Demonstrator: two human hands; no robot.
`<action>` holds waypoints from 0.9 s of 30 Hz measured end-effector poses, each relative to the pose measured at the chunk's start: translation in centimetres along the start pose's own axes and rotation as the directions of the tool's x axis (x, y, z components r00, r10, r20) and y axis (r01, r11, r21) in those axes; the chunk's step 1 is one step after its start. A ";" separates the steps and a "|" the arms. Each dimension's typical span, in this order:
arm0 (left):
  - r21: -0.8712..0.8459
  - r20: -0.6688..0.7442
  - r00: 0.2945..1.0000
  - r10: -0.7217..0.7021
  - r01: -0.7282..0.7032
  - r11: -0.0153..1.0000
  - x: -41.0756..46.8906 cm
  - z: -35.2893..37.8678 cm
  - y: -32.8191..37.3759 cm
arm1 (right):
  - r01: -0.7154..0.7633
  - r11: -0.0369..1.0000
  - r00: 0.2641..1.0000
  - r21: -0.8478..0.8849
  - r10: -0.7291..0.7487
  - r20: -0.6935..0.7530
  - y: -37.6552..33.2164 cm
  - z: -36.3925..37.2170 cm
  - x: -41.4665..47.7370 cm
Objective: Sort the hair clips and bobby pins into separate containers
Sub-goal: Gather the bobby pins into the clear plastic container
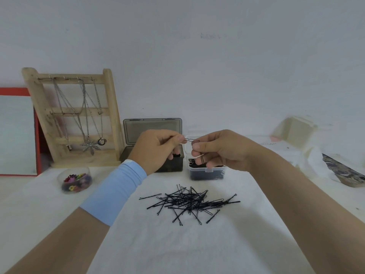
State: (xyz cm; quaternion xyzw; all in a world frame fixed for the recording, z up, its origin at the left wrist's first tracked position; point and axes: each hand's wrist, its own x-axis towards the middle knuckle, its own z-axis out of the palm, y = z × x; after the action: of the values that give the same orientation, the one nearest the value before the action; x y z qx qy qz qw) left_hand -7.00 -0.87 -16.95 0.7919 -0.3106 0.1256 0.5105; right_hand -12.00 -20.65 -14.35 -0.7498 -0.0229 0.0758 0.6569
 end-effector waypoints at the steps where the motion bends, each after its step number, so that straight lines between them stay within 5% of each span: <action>1: 0.018 0.027 1.000 -0.002 0.001 1.000 -0.1 0.1 0.1 | -0.001 1.000 1.000 0.019 0.001 -0.012 0.1 0.2 0.1; 6: 0.261 0.296 0.953 -0.072 -0.008 0.965 -0.2 0.5 -0.2 | 0.089 0.991 0.992 -0.105 -0.097 -0.076 0.4 0.9 0.3; 12: -0.061 0.200 0.959 -0.203 0.219 0.974 0.1 0.3 0.5 | 0.047 0.977 0.999 -0.209 -0.048 -0.003 0.2 1.0 -0.1; 17: 0.023 0.479 0.843 -0.247 0.269 0.963 0.0 -0.9 1.0 | 0.028 0.949 0.999 -0.315 -0.021 0.023 0.6 1.1 0.0; 22: 0.168 0.273 0.958 -0.094 0.049 0.985 0.2 -0.5 1.3 | 0.047 0.886 0.995 -0.462 -0.002 0.098 0.3 1.7 -0.4; 27: 0.165 0.181 0.983 0.031 -0.061 0.984 0.1 -0.6 1.4 | 0.028 0.893 0.995 -0.450 0.020 0.102 0.8 1.8 0.1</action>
State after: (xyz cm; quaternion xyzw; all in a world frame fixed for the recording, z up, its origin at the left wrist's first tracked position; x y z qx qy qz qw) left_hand -7.75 -0.80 -15.65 0.8332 -0.3613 0.0923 0.4083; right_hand -12.22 -18.99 -15.35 -0.8765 -0.0752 0.1060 0.4635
